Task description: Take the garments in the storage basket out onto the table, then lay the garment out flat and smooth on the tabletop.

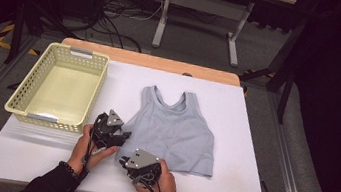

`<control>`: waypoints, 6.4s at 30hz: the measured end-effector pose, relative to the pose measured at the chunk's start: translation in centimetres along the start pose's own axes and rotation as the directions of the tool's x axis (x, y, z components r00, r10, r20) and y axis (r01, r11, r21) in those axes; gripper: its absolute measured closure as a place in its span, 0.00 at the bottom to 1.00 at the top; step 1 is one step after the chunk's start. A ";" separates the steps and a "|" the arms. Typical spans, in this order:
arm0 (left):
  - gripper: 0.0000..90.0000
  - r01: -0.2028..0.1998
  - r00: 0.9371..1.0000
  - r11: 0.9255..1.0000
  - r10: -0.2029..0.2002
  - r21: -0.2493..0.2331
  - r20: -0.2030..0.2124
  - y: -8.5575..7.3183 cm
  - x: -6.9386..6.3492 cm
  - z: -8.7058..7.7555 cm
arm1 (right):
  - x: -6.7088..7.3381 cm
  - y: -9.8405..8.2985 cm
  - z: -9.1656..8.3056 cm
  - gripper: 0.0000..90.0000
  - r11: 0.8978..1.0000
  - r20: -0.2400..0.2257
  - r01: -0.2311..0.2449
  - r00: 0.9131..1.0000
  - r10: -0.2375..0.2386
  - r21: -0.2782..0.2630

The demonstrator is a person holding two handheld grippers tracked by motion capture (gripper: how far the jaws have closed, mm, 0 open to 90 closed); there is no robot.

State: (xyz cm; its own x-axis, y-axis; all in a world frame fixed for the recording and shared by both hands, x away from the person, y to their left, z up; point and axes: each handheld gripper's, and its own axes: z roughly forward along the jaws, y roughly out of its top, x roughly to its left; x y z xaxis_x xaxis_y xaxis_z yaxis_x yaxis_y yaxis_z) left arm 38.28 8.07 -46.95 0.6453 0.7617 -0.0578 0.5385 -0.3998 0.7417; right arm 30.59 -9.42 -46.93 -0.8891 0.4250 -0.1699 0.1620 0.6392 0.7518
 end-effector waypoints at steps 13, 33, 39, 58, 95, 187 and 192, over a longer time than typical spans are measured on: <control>0.88 -0.047 0.999 0.999 0.047 -0.016 0.009 -0.3 -0.4 -0.2 | -0.1 0.0 0.0 0.94 1.000 -0.008 0.000 1.000 0.000 -0.010; 0.90 -0.069 0.997 0.994 0.067 -0.086 -0.034 -1.2 -0.2 -2.2 | 0.1 0.3 -0.2 0.94 0.999 -0.036 0.020 0.999 -0.022 -0.047; 0.90 -0.070 0.997 0.993 0.066 -0.092 -0.047 -1.5 -0.1 -2.9 | 0.3 0.5 0.0 0.94 0.998 -0.052 0.029 0.998 -0.031 -0.054; 0.90 -0.126 0.991 0.982 0.118 -0.141 -0.064 -0.7 -1.1 -3.4 | 0.0 0.8 -2.3 0.94 0.994 -0.030 0.003 1.000 -0.006 -0.110; 0.17 -0.230 0.946 0.926 0.284 -0.298 0.153 2.2 -8.5 -4.9 | -6.0 -5.5 -15.6 0.95 0.910 0.271 -0.251 0.898 0.346 -0.330; 0.70 -0.453 0.874 0.891 0.451 -0.035 0.178 -2.1 -8.5 -2.5 | -13.2 -9.8 -12.7 0.91 0.918 0.279 -0.388 0.875 0.395 -0.082; 0.56 -0.437 0.885 0.899 0.436 -0.034 0.161 -2.0 -8.4 -2.0 | -13.3 -9.2 -12.2 0.62 0.921 0.248 -0.362 0.888 0.387 -0.143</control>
State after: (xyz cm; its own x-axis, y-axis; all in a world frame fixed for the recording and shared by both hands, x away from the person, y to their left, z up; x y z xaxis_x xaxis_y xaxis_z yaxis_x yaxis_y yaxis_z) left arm 30.77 3.49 -46.62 0.8933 0.4181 0.1650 0.1840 -0.6751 0.7144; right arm 35.65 -28.80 -43.82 -0.6207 0.7839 -0.0176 0.4099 0.3435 0.8450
